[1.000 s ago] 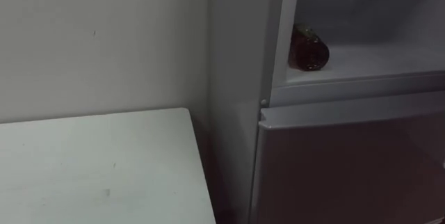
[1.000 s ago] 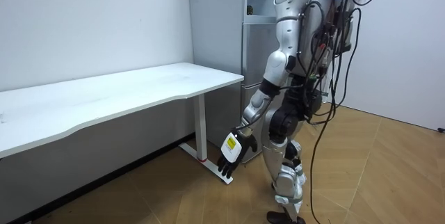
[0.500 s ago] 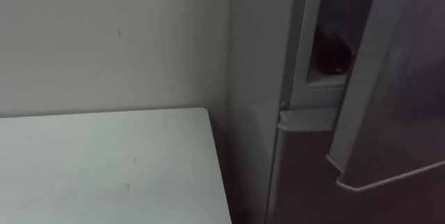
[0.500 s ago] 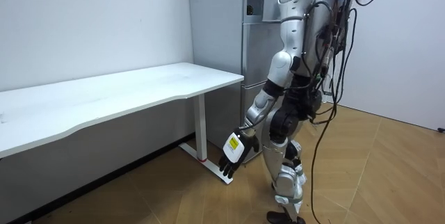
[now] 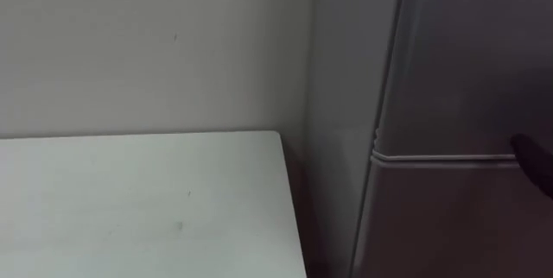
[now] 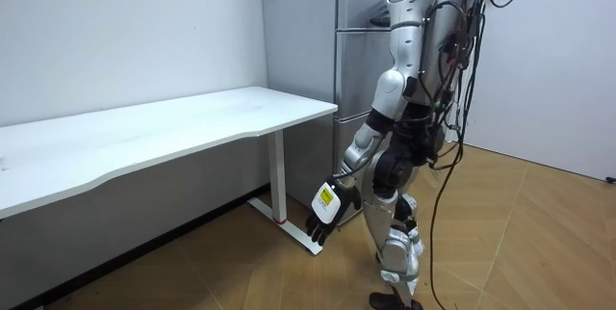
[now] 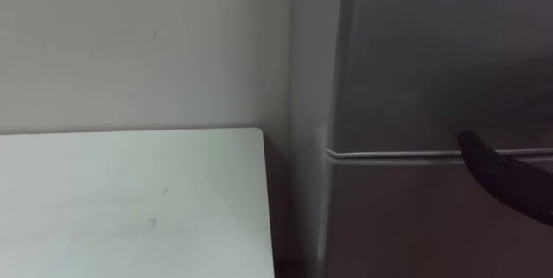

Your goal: Put the bottle in the upper fridge

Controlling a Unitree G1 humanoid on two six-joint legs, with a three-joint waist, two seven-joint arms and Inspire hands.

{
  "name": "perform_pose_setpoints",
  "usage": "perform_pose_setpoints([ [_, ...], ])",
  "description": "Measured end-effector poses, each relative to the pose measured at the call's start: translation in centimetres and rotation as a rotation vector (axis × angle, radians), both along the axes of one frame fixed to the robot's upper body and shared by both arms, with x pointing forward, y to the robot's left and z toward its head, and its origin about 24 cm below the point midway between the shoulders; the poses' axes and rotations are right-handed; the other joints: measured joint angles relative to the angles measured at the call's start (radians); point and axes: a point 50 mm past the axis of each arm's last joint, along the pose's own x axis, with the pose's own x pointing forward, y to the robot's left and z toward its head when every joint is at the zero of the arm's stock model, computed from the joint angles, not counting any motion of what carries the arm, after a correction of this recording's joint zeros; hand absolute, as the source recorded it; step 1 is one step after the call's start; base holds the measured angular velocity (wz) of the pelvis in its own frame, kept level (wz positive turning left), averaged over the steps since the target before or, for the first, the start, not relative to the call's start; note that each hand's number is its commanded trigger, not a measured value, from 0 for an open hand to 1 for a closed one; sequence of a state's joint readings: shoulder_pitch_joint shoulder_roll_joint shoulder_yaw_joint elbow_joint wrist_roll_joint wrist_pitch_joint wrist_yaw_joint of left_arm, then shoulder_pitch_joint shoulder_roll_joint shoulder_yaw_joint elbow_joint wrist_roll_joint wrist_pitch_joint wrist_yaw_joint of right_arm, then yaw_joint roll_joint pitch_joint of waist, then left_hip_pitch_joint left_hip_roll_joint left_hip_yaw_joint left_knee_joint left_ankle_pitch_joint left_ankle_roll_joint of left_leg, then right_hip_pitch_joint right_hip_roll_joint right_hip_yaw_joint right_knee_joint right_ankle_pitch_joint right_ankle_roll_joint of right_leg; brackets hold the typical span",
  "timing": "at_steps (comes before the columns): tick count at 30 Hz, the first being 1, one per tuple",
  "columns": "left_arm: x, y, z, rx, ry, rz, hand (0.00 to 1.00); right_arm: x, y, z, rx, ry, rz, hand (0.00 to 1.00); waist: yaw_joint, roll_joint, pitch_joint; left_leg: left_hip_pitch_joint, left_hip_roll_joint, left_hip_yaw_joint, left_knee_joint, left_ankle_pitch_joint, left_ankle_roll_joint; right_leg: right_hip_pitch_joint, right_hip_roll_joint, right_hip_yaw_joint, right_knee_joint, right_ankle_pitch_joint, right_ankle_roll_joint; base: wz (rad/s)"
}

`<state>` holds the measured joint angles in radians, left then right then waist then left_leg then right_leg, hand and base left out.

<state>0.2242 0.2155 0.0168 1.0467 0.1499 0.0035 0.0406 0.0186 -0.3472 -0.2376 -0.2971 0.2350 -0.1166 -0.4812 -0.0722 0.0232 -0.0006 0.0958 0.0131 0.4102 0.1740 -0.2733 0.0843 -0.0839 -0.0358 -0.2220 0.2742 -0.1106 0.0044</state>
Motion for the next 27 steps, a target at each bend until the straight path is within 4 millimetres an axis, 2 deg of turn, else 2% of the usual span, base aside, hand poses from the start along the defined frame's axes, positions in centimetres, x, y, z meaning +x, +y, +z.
perform_pose_setpoints([
  [9, 0.1, -0.1, 0.0, 0.005, 0.013, -0.059, 0.0, 0.7, 0.3, -0.9, -0.003, 0.02, 0.018, 0.0, 0.001, -0.007, 0.0036, 0.003, 0.005, -0.009, 0.01, 0.001, -0.002, 0.02, 0.002, -0.003, -0.021, 0.014, -0.005, 0.01],
  [12, 0.3, 0.4, 0.2, 0.016, 0.014, -0.074, 0.0, 1.3, 0.1, -2.0, 0.008, 0.039, 0.02, 0.0, 0.001, -0.012, 0.0075, 0.006, 0.01, -0.009, 0.018, 0.001, -0.003, 0.033, 0.005, -0.002, -0.032, 0.021, -0.009, 0.0],
  [16, 0.6, 0.2, 0.2, 0.013, 0.016, -0.098, 0.0, 2.0, -0.5, -3.5, 0.011, 0.071, 0.019, 0.0, 0.003, -0.012, 0.0056, 0.006, 0.012, -0.012, 0.026, -0.001, -0.001, 0.046, 0.007, -0.009, -0.056, 0.043, -0.009, 0.0],
  [27, 0.0, 0.4, 0.1, 0.016, 0.054, -0.094, 0.0, 2.5, -1.0, -5.6, 0.045, 0.149, -0.015, 0.0, 0.013, -0.013, -0.0013, 0.002, 0.005, -0.013, 0.034, 0.003, 0.01, 0.047, -0.014, -0.069, -0.051, 0.056, -0.007, 0.0],
])
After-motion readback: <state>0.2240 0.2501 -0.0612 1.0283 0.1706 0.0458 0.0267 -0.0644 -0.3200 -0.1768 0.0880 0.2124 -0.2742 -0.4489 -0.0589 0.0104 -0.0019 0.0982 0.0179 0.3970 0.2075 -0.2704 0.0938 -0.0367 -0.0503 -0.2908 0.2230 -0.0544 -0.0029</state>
